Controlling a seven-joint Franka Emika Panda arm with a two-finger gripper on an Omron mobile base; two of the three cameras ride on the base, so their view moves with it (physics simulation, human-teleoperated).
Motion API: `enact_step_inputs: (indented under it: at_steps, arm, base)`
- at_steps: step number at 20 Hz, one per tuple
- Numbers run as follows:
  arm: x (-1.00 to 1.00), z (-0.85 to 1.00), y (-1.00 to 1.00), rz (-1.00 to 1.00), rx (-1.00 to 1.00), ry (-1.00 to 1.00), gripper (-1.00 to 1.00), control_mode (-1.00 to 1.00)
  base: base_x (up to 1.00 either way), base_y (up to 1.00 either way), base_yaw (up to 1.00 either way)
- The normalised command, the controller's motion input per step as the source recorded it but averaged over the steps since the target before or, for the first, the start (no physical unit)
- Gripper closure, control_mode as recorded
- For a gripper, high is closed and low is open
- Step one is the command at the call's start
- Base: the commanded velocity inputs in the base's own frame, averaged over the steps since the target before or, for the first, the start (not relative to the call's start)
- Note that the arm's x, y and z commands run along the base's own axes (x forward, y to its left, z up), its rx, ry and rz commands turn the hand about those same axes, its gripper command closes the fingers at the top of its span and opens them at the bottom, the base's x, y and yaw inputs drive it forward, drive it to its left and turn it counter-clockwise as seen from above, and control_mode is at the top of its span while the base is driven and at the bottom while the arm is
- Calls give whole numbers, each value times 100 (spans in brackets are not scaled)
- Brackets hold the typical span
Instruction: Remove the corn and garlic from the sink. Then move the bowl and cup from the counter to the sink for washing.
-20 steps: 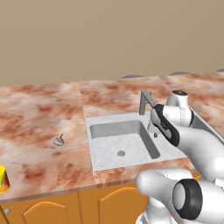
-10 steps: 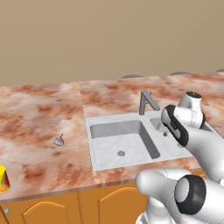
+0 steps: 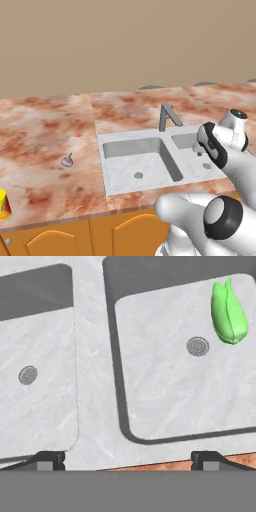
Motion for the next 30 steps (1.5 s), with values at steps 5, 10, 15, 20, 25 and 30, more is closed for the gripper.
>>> enact_step_inputs:
  at_steps: [5,10,15,20,25,30]
  arm:
    - [2,0,-37,12,0,-12,-100,-100]
    - [7,0,-33,13,0,-13,-100,-100]
    - [16,0,-29,8,0,-1,-100,-100]
    - [18,0,-27,2,0,0,-100,-100]
    - [14,0,-28,0,0,0,-100,-100]
    - [15,-4,-23,3,-4,0,-100,-100]
  base:
    - [0,0,0]
    - [0,0,0]
    - [0,0,0]
    - [0,0,0]
    - [0,0,0]
    - [0,0,0]
